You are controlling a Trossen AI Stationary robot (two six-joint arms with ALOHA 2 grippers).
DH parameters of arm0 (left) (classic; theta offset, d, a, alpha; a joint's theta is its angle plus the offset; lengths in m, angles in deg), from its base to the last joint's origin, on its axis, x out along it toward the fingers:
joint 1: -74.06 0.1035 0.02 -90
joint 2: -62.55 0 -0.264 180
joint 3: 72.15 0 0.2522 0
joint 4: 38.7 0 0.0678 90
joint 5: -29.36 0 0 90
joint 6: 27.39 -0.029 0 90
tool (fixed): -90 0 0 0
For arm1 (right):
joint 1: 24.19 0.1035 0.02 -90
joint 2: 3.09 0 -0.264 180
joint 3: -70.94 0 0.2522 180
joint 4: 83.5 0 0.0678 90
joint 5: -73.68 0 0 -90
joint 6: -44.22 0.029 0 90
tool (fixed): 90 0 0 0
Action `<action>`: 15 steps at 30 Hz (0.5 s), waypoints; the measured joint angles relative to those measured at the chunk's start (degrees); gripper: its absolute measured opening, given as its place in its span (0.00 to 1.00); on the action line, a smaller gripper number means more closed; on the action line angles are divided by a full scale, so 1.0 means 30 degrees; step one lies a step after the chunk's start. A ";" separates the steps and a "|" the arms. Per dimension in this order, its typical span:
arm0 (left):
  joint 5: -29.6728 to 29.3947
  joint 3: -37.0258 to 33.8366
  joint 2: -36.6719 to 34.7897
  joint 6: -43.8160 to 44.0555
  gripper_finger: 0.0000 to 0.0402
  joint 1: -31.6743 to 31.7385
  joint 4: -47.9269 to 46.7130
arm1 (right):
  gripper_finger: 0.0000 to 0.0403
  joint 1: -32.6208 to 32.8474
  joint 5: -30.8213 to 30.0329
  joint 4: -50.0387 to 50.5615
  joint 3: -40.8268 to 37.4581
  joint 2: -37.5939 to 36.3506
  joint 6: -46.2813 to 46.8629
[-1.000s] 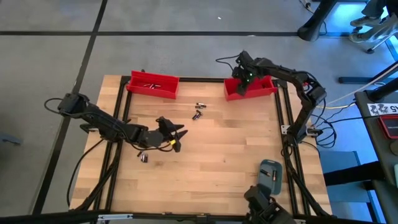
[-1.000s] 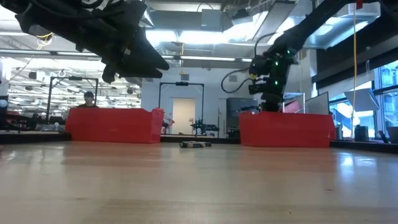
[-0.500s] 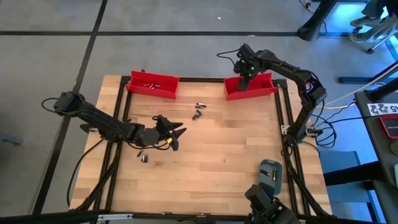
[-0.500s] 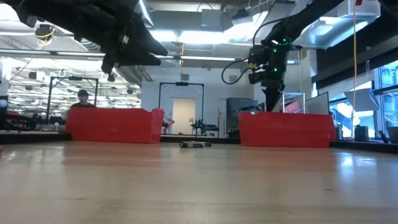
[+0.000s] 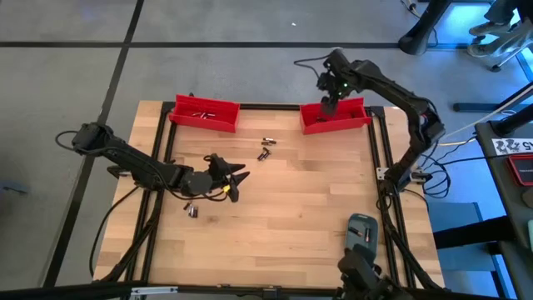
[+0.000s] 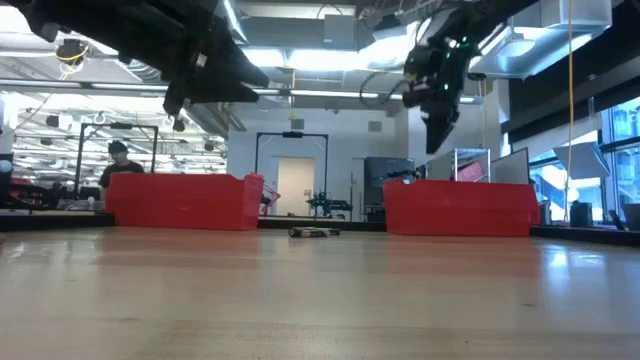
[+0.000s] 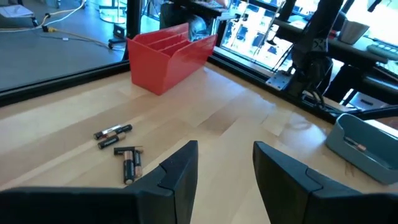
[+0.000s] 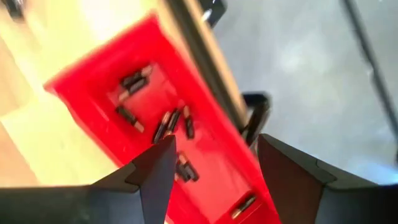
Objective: Sort batteries
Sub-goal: Put the small black battery into the right red bin
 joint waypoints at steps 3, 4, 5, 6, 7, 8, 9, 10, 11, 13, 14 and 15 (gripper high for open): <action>-0.0155 0.0537 0.0006 -0.0660 0.36 -0.0544 -0.0076 | 0.56 0.0170 0.0099 -0.0939 0.0081 -0.0918 0.0017; -0.0372 0.0797 0.0002 -0.1038 0.36 -0.0745 -0.0093 | 0.56 0.0270 0.0316 -0.1234 0.0082 -0.1193 0.0023; -0.0661 0.1158 0.0000 -0.1303 0.36 -0.0953 -0.0314 | 0.56 0.0390 0.0679 -0.1492 0.0082 -0.1502 0.0032; -0.1080 0.1531 0.0000 -0.1611 0.36 -0.1158 -0.0856 | 0.56 0.0558 0.1132 -0.1717 0.0075 -0.1782 0.0032; -0.1531 0.1917 0.0000 -0.1832 0.36 -0.1361 -0.1542 | 0.56 0.0831 0.1612 -0.2012 0.0075 -0.2040 0.0034; -0.1932 0.2389 0.0000 -0.2062 0.36 -0.1573 -0.2389 | 0.56 0.1162 0.2188 -0.2339 0.0078 -0.2256 0.0046; -0.2206 0.2901 0.0003 -0.2061 0.36 -0.1777 -0.3347 | 0.56 0.1508 0.2913 -0.2612 0.0082 -0.2400 0.0097; -0.2437 0.3432 0.0000 -0.1858 0.36 -0.1968 -0.4501 | 0.56 0.1922 0.3732 -0.2934 0.0068 -0.2464 0.0252; -0.2587 0.3932 0.0000 -0.1481 0.36 -0.2159 -0.5650 | 0.56 0.2371 0.4576 -0.3476 -0.0037 -0.2477 0.0407; -0.2702 0.4785 0.0000 -0.0490 0.36 -0.2568 -0.8116 | 0.56 0.3508 0.6152 -0.4508 -0.0408 -0.2469 0.0639; -0.2720 0.5158 0.0006 -0.0011 0.36 -0.2773 -0.9321 | 0.56 0.4143 0.6680 -0.5014 -0.0728 -0.2469 0.0618; -0.2735 0.5529 0.0031 0.0476 0.36 -0.2958 -1.0418 | 0.56 0.4863 0.6962 -0.5587 -0.1087 -0.2469 0.0589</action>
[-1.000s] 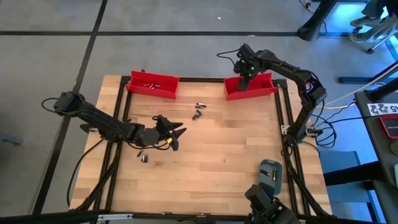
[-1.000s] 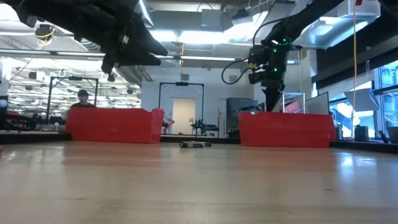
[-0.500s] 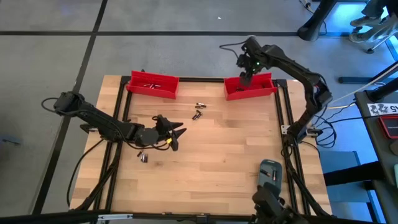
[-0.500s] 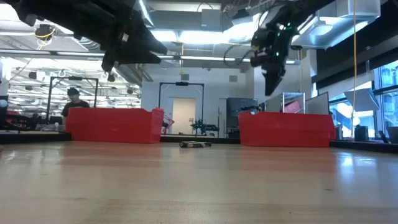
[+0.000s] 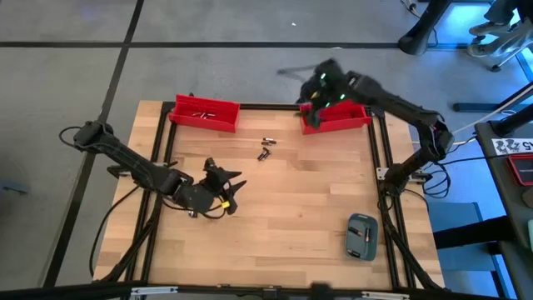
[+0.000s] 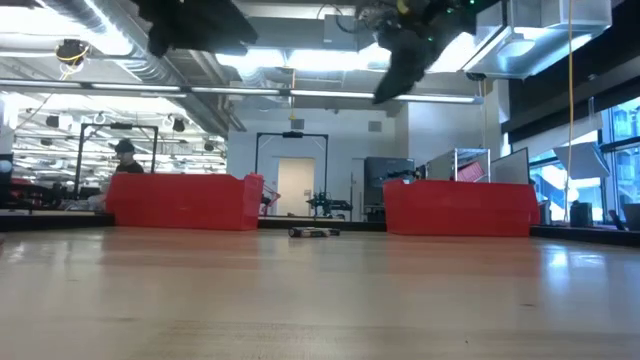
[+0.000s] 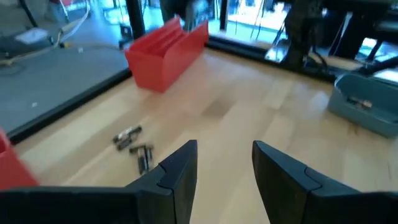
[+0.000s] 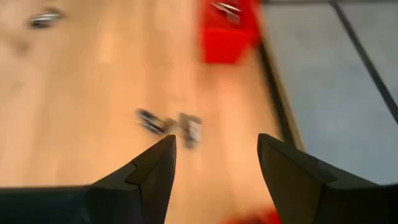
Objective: Sort batteries
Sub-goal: Put the small black battery into the right red bin
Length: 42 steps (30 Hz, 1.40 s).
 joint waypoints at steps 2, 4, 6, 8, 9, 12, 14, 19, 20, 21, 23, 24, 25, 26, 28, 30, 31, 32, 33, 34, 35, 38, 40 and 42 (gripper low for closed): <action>0.0012 0.0596 0.0005 0.1234 0.36 -0.0434 -0.2232 | 0.56 0.1576 -0.0074 -0.1063 -0.0795 0.0011 0.0003; 0.0197 0.1179 0.0020 0.2756 0.36 -0.0824 -0.4707 | 0.56 0.3088 -0.0534 -0.2023 -0.1606 0.0015 0.0063; 0.0881 0.1774 0.0020 0.4412 0.36 -0.1254 -0.6952 | 0.56 0.4531 -0.0830 -0.2957 -0.2401 0.0022 0.0313; 0.2318 0.2114 0.0020 0.6156 0.36 -0.1633 -0.8876 | 0.56 0.5883 -0.0915 -0.4197 -0.3344 0.0022 0.0759; 0.3205 0.2130 0.0020 0.7063 0.36 -0.1835 -0.9681 | 0.56 0.6493 -0.0922 -0.4910 -0.3891 0.0022 0.0926; 0.5815 0.2130 0.0263 1.0387 0.36 -0.2466 -1.2492 | 0.56 0.8188 -0.0952 -0.7362 -0.5653 0.0022 0.1390; 0.7694 0.2125 0.0655 1.3204 0.36 -0.2954 -1.4536 | 0.56 0.9049 -0.0952 -0.8929 -0.6805 0.0036 0.1643; 1.1798 0.2123 0.1693 1.9775 0.36 -0.4497 -1.7280 | 0.56 1.0328 -0.1674 -1.3305 -0.9064 0.0381 0.2953; 1.2304 0.2123 0.1877 2.1011 0.36 -0.4869 -1.7497 | 0.56 1.0439 -0.1702 -1.3945 -0.9279 0.0530 0.3270; 1.2662 0.2123 0.2022 2.2121 0.36 -0.5279 -1.7808 | 0.56 1.0511 -0.1621 -1.4424 -0.9420 0.0709 0.3384; 1.3356 0.2032 0.2140 2.4461 0.36 -0.5981 -1.8522 | 0.56 1.0553 -0.1602 -1.4915 -0.9526 0.1052 0.3445; 1.3689 0.1828 0.2096 2.5845 0.36 -0.6269 -1.8671 | 0.56 1.0551 -0.1597 -1.5113 -0.9526 0.1238 0.3451; 1.3998 0.1450 0.1955 2.7224 0.36 -0.6493 -1.8682 | 0.56 1.0523 -0.1601 -1.5294 -0.9526 0.1392 0.3448; 1.4210 0.0959 0.1790 2.8512 0.36 -0.6751 -1.8525 | 0.56 1.0497 -0.1601 -1.5445 -0.9526 0.1528 0.3444; 1.4655 -0.0149 0.1459 3.0381 0.36 -0.7140 -1.7954 | 0.56 1.0458 -0.1601 -1.5940 -0.9526 0.1721 0.3429; 1.4983 -0.1387 0.1146 3.1196 0.36 -0.7374 -1.6713 | 0.56 1.0352 -0.1595 -1.6351 -0.9526 0.1860 0.3380; 1.4990 -0.1965 0.0985 3.1478 0.36 -0.7423 -1.6220 | 0.56 1.0366 -0.1593 -1.6388 -0.9526 0.1865 0.3368; 1.4950 -0.2473 0.0902 3.1668 0.36 -0.7451 -1.5842 | 0.56 1.0371 -0.1593 -1.6428 -0.9526 0.1865 0.3363; 1.4948 -0.2899 0.0874 3.1866 0.36 -0.7431 -1.5619 | 0.56 1.0371 -0.1593 -1.6496 -0.9526 0.1865 0.3363; 1.4934 -0.3292 0.0872 3.1946 0.36 -0.7422 -1.5530 | 0.56 1.0371 -0.1593 -1.6495 -0.9526 0.1865 0.3356; 1.4926 -0.3583 0.0872 3.2044 0.36 -0.7411 -1.5485 | 0.56 1.0371 -0.1593 -1.6492 -0.9526 0.1865 0.3354; 1.4911 -0.4070 0.0865 3.2364 0.36 -0.7422 -1.5241 | 0.56 1.0371 -0.1593 -1.6528 -0.9526 0.1865 0.3124; 1.4904 -0.4381 0.0858 3.2364 0.36 -0.7422 -1.4865 | 0.56 1.0371 -0.1591 -1.6521 -0.9526 0.1865 0.2843; 1.4899 -0.4729 0.0853 3.2357 0.36 -0.7422 -1.4188 | 0.56 1.0366 -0.1586 -1.6550 -0.9526 0.1865 0.2798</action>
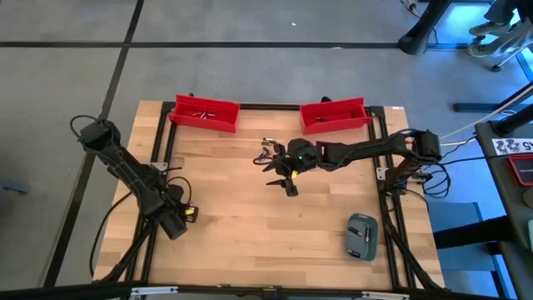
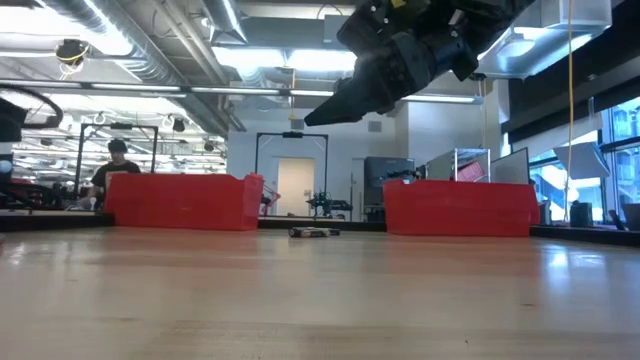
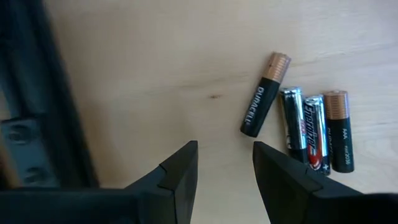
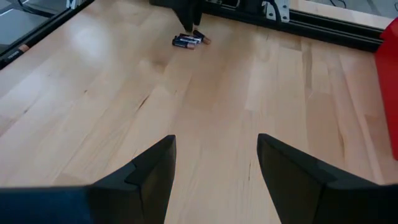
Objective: Sort batteries
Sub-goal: Put the small black battery into the right red bin
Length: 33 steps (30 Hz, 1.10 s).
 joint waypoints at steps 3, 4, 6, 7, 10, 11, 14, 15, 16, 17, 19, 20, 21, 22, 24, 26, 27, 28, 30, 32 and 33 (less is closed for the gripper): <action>0.0005 -0.0431 -0.0032 -0.0015 0.36 0.0007 0.0685 | 0.56 -0.0010 0.0000 -0.0011 0.0000 0.0000 -0.0010; -0.0012 -0.0521 -0.0056 -0.0047 0.36 0.0003 0.0818 | 0.56 -0.0010 0.0000 -0.0015 0.0000 0.0000 -0.0010; -0.0010 -0.0580 -0.0061 -0.0057 0.36 0.0000 0.0848 | 0.56 -0.0010 0.0000 -0.0018 0.0000 0.0000 -0.0001; -0.0010 -0.0587 -0.0061 -0.0051 0.36 0.0007 0.0834 | 0.56 -0.0010 0.0000 -0.0015 0.0000 0.0000 0.0016; -0.0010 -0.0594 -0.0054 -0.0137 0.36 0.0007 0.0827 | 0.56 -0.0010 0.0000 -0.0019 0.0000 0.0000 0.0128; -0.0010 -0.0601 -0.0046 -0.0234 0.36 0.0007 0.0821 | 0.56 -0.0010 0.0000 -0.0016 0.0000 0.0000 0.0128; -0.0027 -0.0618 -0.0027 -0.0279 0.36 0.0000 0.0670 | 0.56 -0.0010 0.0000 -0.0045 0.0000 0.0000 0.0136; -0.0040 -0.0623 -0.0025 -0.0318 0.36 0.0001 0.0623 | 0.56 -0.0010 0.0000 -0.0065 0.0000 0.0000 0.0139; -0.0076 -0.0623 -0.0025 -0.0401 0.36 0.0007 0.0616 | 0.56 -0.0010 0.0000 -0.0076 0.0000 0.0000 0.0143; -0.0103 -0.0631 -0.0025 -0.0456 0.36 0.0000 0.0602 | 0.56 -0.0010 0.0000 -0.0081 0.0000 0.0000 0.0143; -0.0119 -0.0631 -0.0025 -0.0495 0.36 0.0000 0.0554 | 0.56 -0.0010 0.0000 -0.0081 0.0000 0.0000 0.0153; -0.0119 -0.0631 -0.0017 -0.0495 0.36 0.0000 0.0496 | 0.56 -0.0010 0.0000 -0.0086 0.0000 0.0000 0.0158; -0.0127 -0.0631 -0.0017 -0.0491 0.36 0.0000 0.0429 | 0.56 -0.0010 0.0000 -0.0096 0.0000 0.0000 0.0165; -0.0127 -0.0631 -0.0017 -0.0481 0.36 0.0000 0.0361 | 0.56 -0.0010 0.0000 -0.0103 0.0000 0.0000 0.0177; -0.0150 -0.0631 -0.0017 -0.0479 0.36 0.0000 0.0221 | 0.56 -0.0017 0.0007 -0.0113 0.0000 0.0000 0.0194; -0.0230 -0.0638 -0.0018 -0.0631 0.36 0.0001 0.0035 | 0.56 -0.0017 0.0000 -0.0119 0.0000 0.0000 0.0194; -0.0258 -0.0638 -0.0040 -0.0824 0.36 0.0007 -0.0018 | 0.56 -0.0017 0.0007 -0.0125 0.0000 0.0000 0.0194; -0.0293 -0.0638 -0.0078 -0.0869 0.36 0.0007 -0.0032 | 0.56 -0.0017 0.0000 -0.0125 0.0000 0.0000 0.0194; -0.0506 -0.0645 -0.0131 -0.0919 0.36 0.0001 -0.0068 | 0.56 -0.0017 0.0007 -0.0132 0.0000 0.0000 0.0194; -0.0853 -0.0650 -0.0134 -0.0925 0.36 0.0000 -0.0100 | 0.56 -0.0017 0.0007 -0.0135 0.0000 0.0000 0.0194; -0.1072 -0.0664 -0.0134 -0.0923 0.36 0.0000 -0.0123 | 0.56 -0.0017 0.0007 -0.0149 0.0000 0.0000 0.0194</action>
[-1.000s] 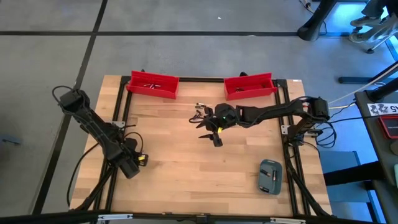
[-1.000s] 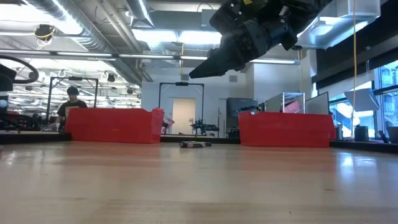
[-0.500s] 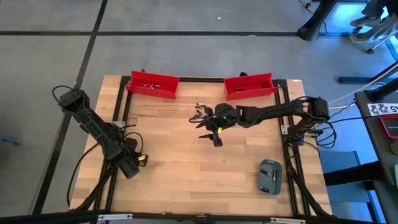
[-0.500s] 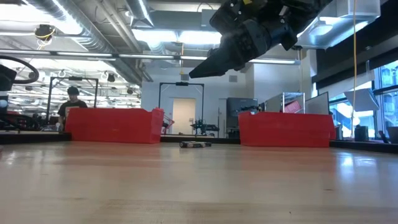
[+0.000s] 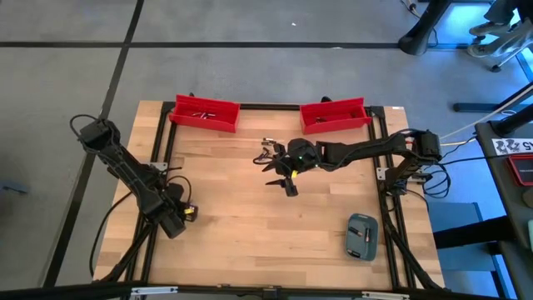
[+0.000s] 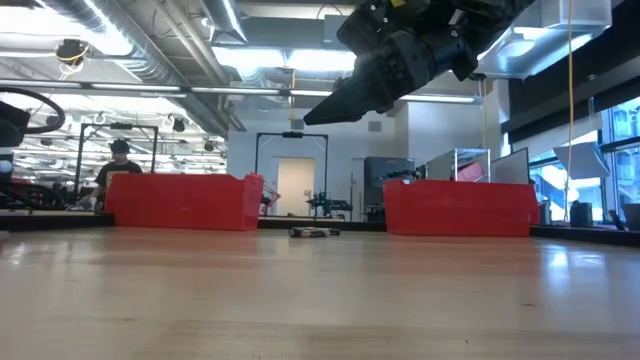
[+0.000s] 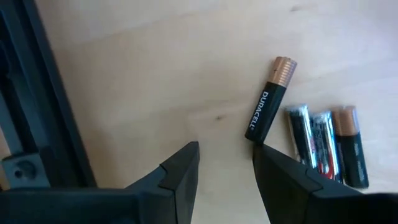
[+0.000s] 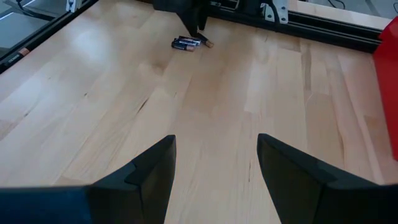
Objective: Sort batteries
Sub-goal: Put the small black battery into the right red bin
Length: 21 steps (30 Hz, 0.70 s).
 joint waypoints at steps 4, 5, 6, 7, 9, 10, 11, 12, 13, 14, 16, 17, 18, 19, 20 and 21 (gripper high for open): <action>-0.0758 -0.0047 0.0015 -0.0158 0.36 0.0021 -0.0071 | 0.56 0.0000 -0.0002 -0.0043 0.0000 0.0000 0.0000; -0.1023 -0.0054 0.0015 -0.0331 0.36 0.0015 0.0061 | 0.56 0.0000 -0.0007 -0.0084 0.0000 0.0000 0.0000; -0.1302 -0.0054 0.0015 -0.0388 0.36 0.0018 0.0123 | 0.56 0.0000 -0.0015 -0.0093 0.0000 0.0000 0.0000; -0.1579 -0.0054 0.0015 -0.0417 0.36 0.0029 0.0199 | 0.56 0.0000 -0.0025 -0.0091 0.0000 0.0000 0.0000; -0.1637 -0.0054 0.0015 -0.0410 0.36 0.0036 0.0294 | 0.56 0.0000 -0.0058 -0.0085 0.0000 0.0000 0.0000; -0.1609 -0.0054 -0.0004 -0.0410 0.36 0.0029 0.0287 | 0.56 0.0000 -0.0066 -0.0085 0.0000 0.0000 0.0000; -0.1590 -0.0047 -0.0015 -0.0410 0.36 0.0019 0.0289 | 0.56 0.0000 -0.0066 -0.0085 0.0000 0.0000 -0.0001; -0.1582 -0.0047 -0.0015 -0.0410 0.36 0.0023 0.0288 | 0.56 0.0000 -0.0073 -0.0093 0.0000 0.0000 -0.0007; -0.1581 -0.0047 -0.0016 -0.0410 0.36 0.0029 0.0301 | 0.56 0.0000 -0.0080 -0.0099 0.0000 0.0000 -0.0007; -0.1571 -0.0047 -0.0022 -0.0406 0.36 0.0029 0.0298 | 0.56 0.0000 -0.0087 -0.0159 0.0000 0.0000 -0.0007; -0.1511 -0.0033 -0.0022 -0.0403 0.36 0.0097 0.0351 | 0.56 -0.0018 -0.0141 -0.0475 0.0000 0.0000 -0.0007; -0.1477 -0.0027 -0.0022 -0.0429 0.36 0.0180 0.0352 | 0.56 -0.0038 -0.0153 -0.0648 0.0000 0.0000 -0.0012; -0.1451 -0.0025 -0.0022 -0.0501 0.36 0.0316 0.0345 | 0.56 -0.0106 -0.0151 -0.0797 0.0000 0.0000 -0.0010; -0.1451 -0.0025 -0.0022 -0.0611 0.36 0.0503 0.0342 | 0.56 -0.0133 -0.0145 -0.0891 0.0007 0.0000 -0.0015; -0.1451 -0.0025 -0.0025 -0.0790 0.36 0.0706 0.0358 | 0.56 -0.0146 -0.0131 -0.0967 0.0007 0.0000 -0.0007; -0.1451 -0.0018 -0.0031 -0.0993 0.36 0.0906 0.0383 | 0.56 -0.0209 -0.0131 -0.1009 0.0007 0.0000 -0.0015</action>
